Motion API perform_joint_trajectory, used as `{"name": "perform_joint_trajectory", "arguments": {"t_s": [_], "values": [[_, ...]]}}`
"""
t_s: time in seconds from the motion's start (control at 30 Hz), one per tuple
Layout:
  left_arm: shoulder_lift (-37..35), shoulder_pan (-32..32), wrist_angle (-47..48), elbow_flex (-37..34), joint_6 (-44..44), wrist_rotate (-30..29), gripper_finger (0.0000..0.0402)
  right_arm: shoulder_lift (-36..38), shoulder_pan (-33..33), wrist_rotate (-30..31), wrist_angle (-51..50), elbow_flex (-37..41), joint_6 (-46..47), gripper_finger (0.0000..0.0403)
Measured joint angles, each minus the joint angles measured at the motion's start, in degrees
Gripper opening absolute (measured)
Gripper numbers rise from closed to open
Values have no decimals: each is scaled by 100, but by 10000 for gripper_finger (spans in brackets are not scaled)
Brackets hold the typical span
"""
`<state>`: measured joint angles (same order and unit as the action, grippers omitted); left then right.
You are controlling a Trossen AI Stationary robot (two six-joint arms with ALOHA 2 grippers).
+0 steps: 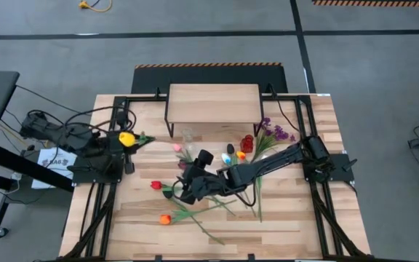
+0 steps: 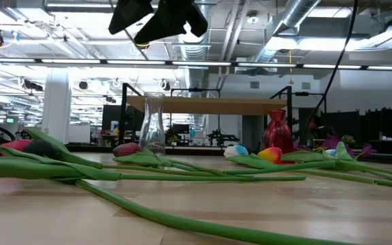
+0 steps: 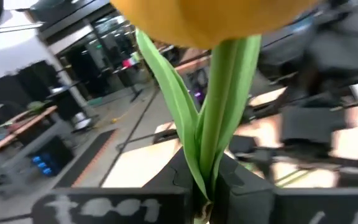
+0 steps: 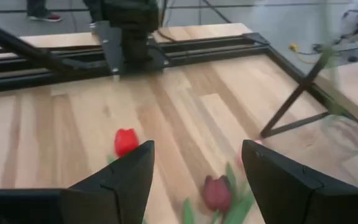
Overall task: Pick and place flowers into a vace then onto a shelf
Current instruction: Put the left yellow flower into the transparent vase
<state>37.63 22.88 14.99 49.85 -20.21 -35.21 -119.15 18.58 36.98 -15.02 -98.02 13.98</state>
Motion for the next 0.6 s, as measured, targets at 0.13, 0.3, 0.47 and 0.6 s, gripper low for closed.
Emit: {"name": "perform_joint_trajectory", "arguments": {"t_s": [0.13,0.3,0.47,0.6], "values": [[195,-519,282,178,-1,43,0,-3,82,-158,-8,0,4,233],[691,-1471,868,557,163,1033,0,-9,175,-154,-147,0,12,233],[1216,-2547,1125,1003,315,2359,0,-11,256,-150,-147,0,-27,233],[1397,-3129,1079,1199,317,3100,0,-11,336,-145,-149,0,-31,233]]}}
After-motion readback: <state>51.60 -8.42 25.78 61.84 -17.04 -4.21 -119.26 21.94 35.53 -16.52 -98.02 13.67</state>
